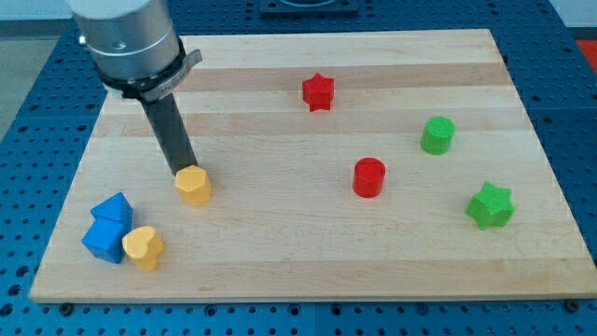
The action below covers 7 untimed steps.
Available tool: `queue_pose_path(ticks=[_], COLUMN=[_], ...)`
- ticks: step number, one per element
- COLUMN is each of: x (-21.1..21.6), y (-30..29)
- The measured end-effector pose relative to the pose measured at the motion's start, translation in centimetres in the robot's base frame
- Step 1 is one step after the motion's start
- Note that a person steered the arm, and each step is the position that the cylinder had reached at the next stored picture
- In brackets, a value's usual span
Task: Push the hexagon into the heart
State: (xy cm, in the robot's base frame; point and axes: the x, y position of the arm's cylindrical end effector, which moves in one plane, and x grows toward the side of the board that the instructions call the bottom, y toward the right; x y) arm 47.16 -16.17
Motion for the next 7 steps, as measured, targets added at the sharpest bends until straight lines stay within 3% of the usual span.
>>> queue_pose_path(ticks=[2,4,7], x=[1.7,-0.4,4.0], y=[-0.2,1.8,2.7])
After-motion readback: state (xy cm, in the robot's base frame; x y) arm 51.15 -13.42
